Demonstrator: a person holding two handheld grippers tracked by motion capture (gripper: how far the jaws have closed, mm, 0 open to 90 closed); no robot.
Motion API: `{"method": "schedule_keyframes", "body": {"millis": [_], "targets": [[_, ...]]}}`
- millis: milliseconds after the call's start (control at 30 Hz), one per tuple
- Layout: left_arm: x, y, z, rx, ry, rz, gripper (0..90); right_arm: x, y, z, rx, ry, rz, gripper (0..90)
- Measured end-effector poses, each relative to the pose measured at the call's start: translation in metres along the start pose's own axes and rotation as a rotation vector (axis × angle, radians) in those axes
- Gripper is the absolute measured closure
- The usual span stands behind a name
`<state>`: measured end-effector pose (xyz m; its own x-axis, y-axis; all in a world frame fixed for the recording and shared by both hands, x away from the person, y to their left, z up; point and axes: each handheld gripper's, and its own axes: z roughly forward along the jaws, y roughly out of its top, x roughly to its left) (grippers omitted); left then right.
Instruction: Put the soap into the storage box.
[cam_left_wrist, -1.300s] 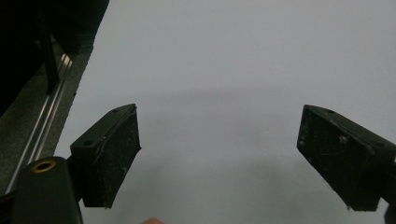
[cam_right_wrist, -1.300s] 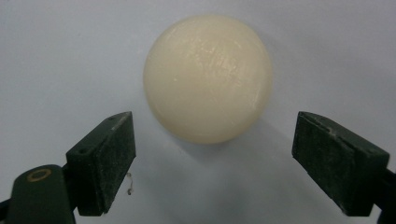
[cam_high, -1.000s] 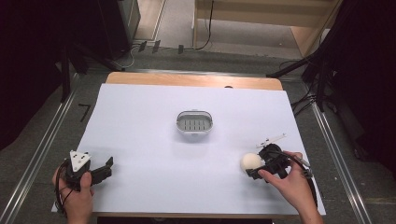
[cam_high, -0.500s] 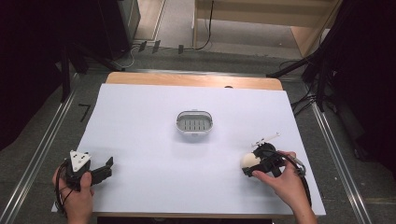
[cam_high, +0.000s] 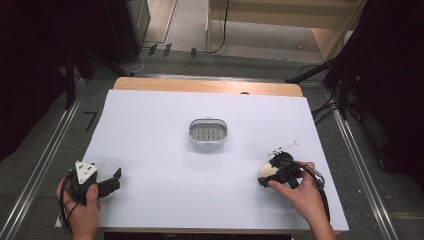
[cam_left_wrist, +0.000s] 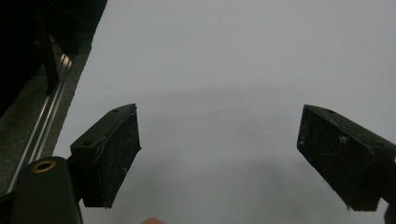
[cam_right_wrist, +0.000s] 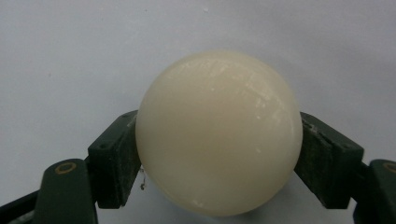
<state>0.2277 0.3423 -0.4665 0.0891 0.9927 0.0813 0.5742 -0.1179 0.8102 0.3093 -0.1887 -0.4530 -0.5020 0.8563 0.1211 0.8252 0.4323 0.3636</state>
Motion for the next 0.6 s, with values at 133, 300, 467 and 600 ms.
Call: {"method": "schedule_keyframes", "body": {"millis": [133, 300, 467, 600], "targets": [[0.0001, 0.0000, 0.0000, 0.000, -0.001, 0.000, 14.1, 0.0012, 0.0018, 0.0023, 0.001, -0.005, 0.008, 23.9], [-0.0002, 0.0001, 0.0001, 0.002, -0.001, 0.002, 14.1, 0.0006, 0.0018, 0.0022, -0.007, -0.003, 0.013, 24.4], [-0.0001, 0.0001, 0.0001, 0.003, -0.002, 0.002, 14.1, 0.0011, 0.0023, 0.0010, -0.016, -0.008, 0.009, 24.5], [-0.0004, 0.0000, -0.0001, 0.001, 0.001, 0.005, 14.1, 0.0012, 0.0046, -0.0040, -0.038, 0.005, 0.006, 24.6]]}}
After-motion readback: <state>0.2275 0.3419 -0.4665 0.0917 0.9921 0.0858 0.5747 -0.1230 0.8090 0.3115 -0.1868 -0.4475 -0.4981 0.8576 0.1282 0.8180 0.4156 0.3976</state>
